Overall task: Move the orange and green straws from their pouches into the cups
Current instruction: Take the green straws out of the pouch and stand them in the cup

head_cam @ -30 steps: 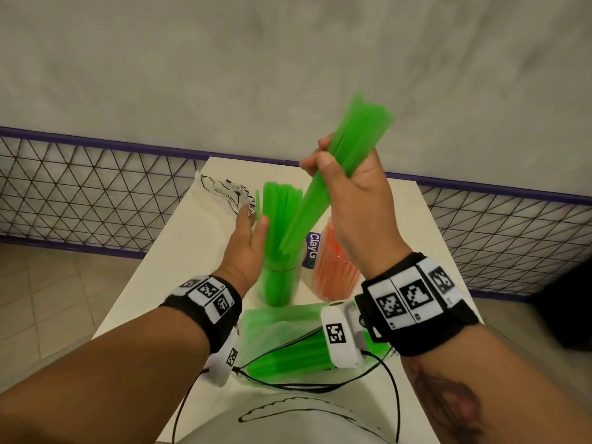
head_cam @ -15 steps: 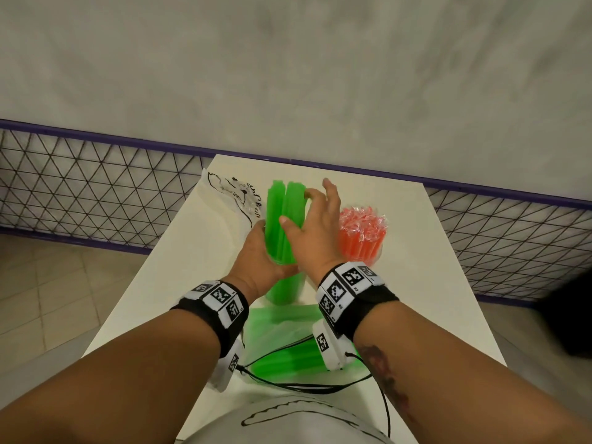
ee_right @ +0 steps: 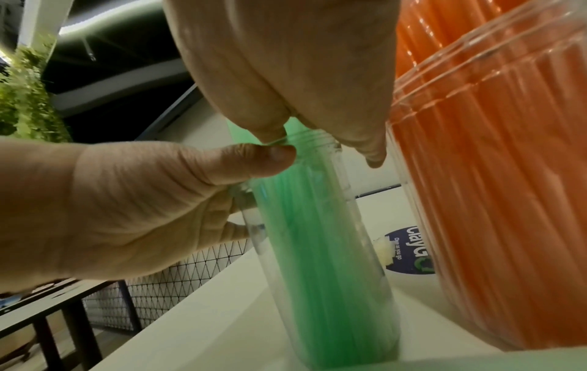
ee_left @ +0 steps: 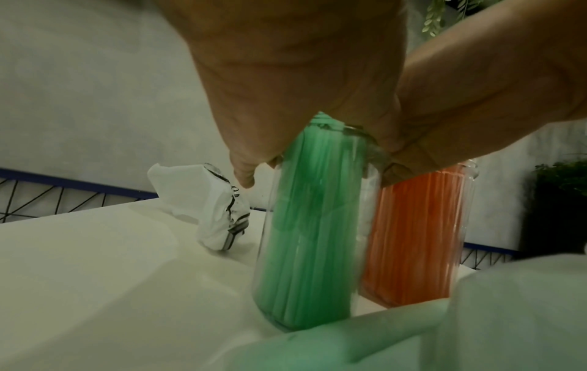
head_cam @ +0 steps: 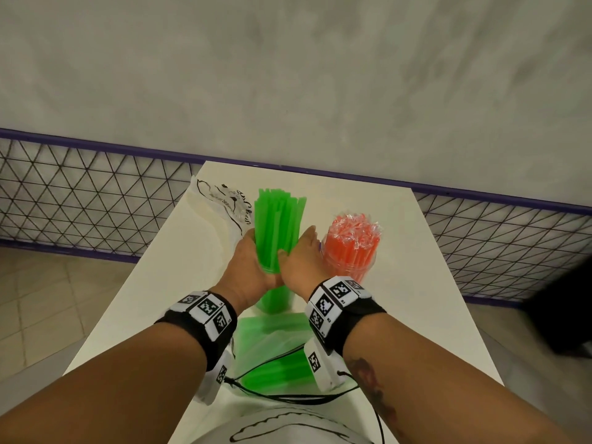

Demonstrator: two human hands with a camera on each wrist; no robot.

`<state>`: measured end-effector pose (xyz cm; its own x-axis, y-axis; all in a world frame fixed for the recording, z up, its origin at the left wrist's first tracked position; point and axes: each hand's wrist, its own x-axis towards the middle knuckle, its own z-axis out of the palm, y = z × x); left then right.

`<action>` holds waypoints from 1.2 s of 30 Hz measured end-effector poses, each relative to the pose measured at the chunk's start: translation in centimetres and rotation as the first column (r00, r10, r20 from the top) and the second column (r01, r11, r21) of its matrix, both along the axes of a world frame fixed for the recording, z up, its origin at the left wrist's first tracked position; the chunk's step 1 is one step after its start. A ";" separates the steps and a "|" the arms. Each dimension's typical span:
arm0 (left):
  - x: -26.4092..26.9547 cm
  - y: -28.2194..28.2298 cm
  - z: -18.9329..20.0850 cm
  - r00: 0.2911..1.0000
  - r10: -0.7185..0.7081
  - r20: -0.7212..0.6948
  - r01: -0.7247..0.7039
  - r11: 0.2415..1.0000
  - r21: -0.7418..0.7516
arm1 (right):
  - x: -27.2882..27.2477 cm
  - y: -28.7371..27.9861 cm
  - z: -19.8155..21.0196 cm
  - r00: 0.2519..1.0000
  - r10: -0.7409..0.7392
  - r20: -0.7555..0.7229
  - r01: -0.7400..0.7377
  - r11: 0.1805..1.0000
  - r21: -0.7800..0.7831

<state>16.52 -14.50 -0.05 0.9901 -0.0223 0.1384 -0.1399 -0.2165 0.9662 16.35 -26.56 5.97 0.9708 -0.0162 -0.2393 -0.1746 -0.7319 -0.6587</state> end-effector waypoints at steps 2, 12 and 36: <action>-0.3 0.0 0.3 1.000 0.021 -0.010 -0.021 1.000 0.014 | -0.9 -0.2 0.3 0.999 -0.006 0.049 0.004 0.999 0.039; -2.7 4.1 -1.3 0.734 0.118 -0.669 0.150 0.933 0.328 | -8.6 -2.8 -2.9 0.729 0.144 0.669 -0.230 0.972 0.041; -6.5 2.1 -1.4 0.667 -0.255 -0.700 0.739 0.350 0.576 | -9.1 -3.8 -10.1 0.513 0.856 0.066 -0.676 0.450 -0.583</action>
